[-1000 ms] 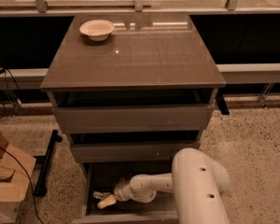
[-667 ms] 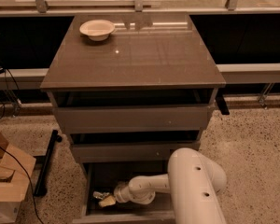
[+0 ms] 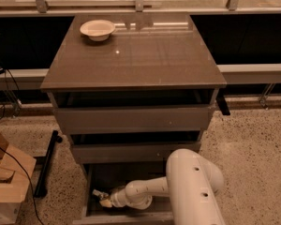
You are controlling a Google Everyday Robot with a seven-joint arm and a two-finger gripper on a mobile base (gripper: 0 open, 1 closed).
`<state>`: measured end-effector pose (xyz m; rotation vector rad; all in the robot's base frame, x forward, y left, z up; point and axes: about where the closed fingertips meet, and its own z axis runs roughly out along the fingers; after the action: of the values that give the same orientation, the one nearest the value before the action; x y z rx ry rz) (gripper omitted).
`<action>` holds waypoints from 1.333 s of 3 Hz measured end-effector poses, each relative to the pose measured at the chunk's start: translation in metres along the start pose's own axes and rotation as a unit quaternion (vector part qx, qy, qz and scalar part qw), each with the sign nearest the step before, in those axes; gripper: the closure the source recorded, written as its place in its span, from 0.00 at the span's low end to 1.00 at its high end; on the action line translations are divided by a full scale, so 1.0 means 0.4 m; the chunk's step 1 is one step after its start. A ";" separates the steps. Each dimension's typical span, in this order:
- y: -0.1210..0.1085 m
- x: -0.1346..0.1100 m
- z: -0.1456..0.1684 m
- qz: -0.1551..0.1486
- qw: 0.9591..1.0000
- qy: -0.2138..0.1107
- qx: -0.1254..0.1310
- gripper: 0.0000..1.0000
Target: Pick green can from bottom drawer and place on counter
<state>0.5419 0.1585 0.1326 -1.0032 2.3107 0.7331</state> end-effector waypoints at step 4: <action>0.042 -0.119 -0.274 0.012 0.990 -0.094 -0.103 1.00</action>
Offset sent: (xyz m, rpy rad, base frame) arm 0.0014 -0.0071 0.1009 0.3891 0.0044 0.0622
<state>0.5313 0.1205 0.2468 -0.9508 2.1187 1.0475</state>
